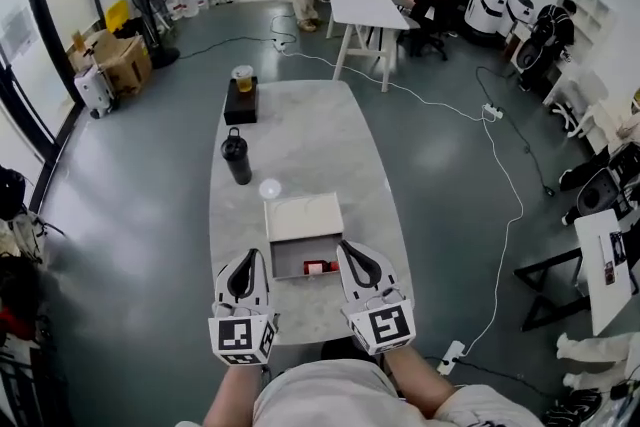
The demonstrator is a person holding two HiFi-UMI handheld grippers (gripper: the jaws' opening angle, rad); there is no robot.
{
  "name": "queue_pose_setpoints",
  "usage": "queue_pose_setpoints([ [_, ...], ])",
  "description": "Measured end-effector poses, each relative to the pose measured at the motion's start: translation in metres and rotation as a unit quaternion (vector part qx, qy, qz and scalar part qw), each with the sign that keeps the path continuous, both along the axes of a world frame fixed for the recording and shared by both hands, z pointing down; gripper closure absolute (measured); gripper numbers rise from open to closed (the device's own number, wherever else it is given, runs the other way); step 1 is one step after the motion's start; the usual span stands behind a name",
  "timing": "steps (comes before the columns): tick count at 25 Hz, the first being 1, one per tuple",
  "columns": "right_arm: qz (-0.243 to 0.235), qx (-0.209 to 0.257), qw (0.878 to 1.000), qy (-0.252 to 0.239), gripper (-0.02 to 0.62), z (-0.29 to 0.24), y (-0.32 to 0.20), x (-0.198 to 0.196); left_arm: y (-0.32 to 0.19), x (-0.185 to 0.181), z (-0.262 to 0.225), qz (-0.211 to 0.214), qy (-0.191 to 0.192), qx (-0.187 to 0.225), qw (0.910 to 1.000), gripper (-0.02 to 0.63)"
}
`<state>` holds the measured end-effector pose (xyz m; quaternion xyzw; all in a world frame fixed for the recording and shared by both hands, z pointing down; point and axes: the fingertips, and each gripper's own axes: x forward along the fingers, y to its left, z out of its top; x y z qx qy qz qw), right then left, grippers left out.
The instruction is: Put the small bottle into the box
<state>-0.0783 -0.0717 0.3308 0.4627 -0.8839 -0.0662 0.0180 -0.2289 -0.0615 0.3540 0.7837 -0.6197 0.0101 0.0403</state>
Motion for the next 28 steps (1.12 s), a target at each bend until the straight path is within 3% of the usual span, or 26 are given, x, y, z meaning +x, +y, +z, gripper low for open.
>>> queue_pose_setpoints([
  [4,0.023,0.024,0.999,0.000,0.569,-0.029,0.002,0.016,-0.001,-0.003,-0.026,0.001,0.034,0.023,0.9992,0.583],
  [10,0.050,0.031,0.998,0.000,0.569,-0.043,-0.001,0.033,-0.006,0.014,-0.049,0.020,0.005,0.060,0.9980,0.583],
  [25,0.046,0.026,0.998,-0.016,0.571,-0.041,-0.010,0.040,-0.014,0.025,-0.046,0.015,-0.001,0.058,0.9982,0.583],
  [28,0.045,0.044,0.998,-0.013,0.571,-0.045,-0.014,0.039,-0.017,0.025,-0.045,0.014,-0.001,0.057,0.9983,0.583],
])
